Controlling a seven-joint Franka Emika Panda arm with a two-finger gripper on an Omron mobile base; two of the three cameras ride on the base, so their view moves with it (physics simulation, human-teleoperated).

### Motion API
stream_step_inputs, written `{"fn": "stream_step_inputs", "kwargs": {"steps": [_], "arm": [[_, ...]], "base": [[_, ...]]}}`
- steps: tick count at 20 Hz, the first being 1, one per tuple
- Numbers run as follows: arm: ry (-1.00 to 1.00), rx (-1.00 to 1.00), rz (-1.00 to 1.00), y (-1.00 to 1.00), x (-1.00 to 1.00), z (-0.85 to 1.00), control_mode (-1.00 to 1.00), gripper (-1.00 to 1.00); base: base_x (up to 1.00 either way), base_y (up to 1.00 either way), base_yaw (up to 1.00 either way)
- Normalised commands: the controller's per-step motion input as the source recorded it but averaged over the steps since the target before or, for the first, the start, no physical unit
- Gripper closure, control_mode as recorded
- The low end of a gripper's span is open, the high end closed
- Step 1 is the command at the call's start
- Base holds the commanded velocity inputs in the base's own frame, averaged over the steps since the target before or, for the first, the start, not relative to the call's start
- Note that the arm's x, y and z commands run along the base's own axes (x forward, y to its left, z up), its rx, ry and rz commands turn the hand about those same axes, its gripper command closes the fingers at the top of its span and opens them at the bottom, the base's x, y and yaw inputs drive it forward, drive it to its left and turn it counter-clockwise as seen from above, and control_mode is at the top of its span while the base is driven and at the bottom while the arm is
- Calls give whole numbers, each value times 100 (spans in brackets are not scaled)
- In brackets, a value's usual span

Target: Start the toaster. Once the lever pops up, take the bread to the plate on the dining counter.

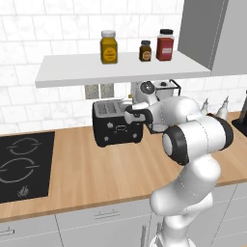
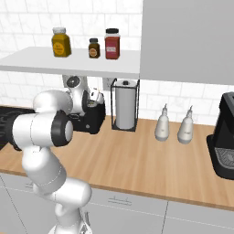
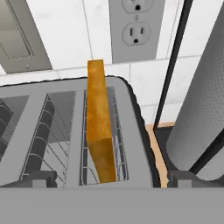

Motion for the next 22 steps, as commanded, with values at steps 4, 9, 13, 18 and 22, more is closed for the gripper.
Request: {"fn": "stream_step_inputs", "kwargs": {"steps": [4,9,13,18,22], "arm": [[0,0,-2,0,35,-4,-100,-100],[1,0,-2,0,31,-6,-100,-100],[5,0,-1,0,27,-9,-100,-100],[4,0,-2,0,28,-12,-100,-100],[1,0,-3,0,15,-16,-100,-100]], "base": [[0,0,0],[0,0,0],[0,0,0],[0,0,0],[0,0,0]]}}
